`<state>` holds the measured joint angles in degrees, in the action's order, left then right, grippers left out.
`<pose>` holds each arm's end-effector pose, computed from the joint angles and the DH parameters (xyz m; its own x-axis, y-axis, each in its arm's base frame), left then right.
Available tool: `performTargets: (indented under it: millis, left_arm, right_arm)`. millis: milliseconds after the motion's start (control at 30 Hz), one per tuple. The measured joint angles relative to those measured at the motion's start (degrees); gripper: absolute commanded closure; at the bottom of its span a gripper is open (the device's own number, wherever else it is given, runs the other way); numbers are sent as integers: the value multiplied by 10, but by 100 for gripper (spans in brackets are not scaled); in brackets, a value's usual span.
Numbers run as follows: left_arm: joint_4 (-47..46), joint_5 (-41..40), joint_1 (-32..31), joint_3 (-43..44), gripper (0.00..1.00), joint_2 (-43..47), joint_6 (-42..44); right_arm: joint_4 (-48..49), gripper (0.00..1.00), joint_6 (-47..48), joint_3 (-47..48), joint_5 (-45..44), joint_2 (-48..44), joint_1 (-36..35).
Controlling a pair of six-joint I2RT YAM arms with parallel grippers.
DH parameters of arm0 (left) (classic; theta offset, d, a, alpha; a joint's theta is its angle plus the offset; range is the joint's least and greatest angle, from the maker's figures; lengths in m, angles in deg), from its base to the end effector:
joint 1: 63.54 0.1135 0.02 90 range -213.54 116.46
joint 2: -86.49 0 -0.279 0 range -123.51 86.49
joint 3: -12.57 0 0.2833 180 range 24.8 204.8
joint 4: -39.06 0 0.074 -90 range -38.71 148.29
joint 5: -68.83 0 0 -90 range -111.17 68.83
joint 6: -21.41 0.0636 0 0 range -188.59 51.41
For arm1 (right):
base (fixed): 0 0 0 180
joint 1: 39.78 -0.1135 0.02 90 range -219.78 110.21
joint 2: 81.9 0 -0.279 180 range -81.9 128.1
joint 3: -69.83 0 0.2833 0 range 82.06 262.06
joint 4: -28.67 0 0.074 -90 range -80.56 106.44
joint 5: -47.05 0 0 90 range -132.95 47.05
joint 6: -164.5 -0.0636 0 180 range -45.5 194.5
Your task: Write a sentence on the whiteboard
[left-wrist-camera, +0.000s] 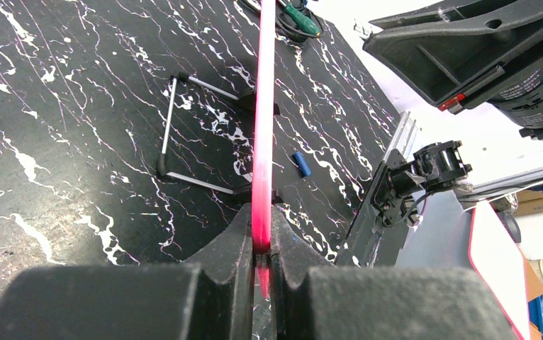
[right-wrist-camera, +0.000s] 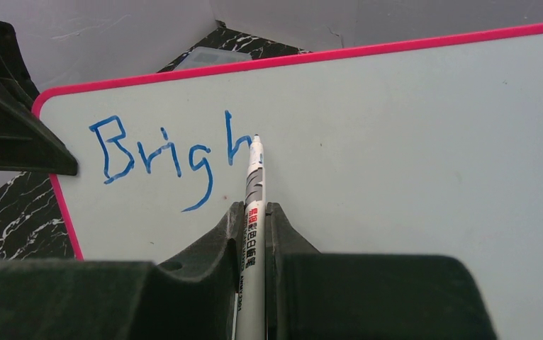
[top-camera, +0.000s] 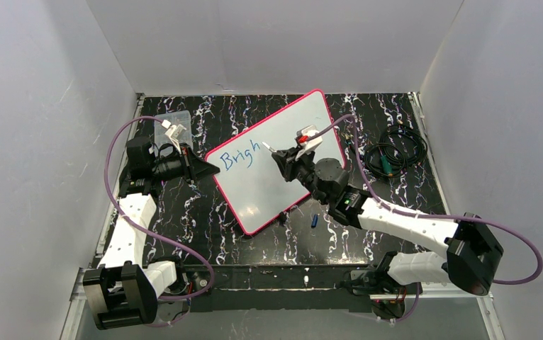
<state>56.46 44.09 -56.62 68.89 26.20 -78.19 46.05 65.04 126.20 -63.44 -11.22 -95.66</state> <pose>0.2631 -0.0263 0.2995 -0.4883 -0.1296 -0.8630 0.7178 0.5028 -0.4816 0.2067 0.2653 0.3139 -0.0656 0.1777 -0.9819 -0.5765 0.7964 0.1826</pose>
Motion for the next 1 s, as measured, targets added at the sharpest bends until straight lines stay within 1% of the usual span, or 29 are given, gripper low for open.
performTargets:
  millis: [433, 800, 1000]
  left_arm:
    - [0, 1, 0, 0, 100, 0, 0]
    - [0, -1, 0, 0, 100, 0, 0]
    - [0, -1, 0, 0, 100, 0, -1]
  right_arm:
    - [4, 99, 9, 15, 2, 43, 4]
    - [4, 99, 7, 25, -21, 48, 13]
    - [5, 99, 6, 25, -19, 48, 22]
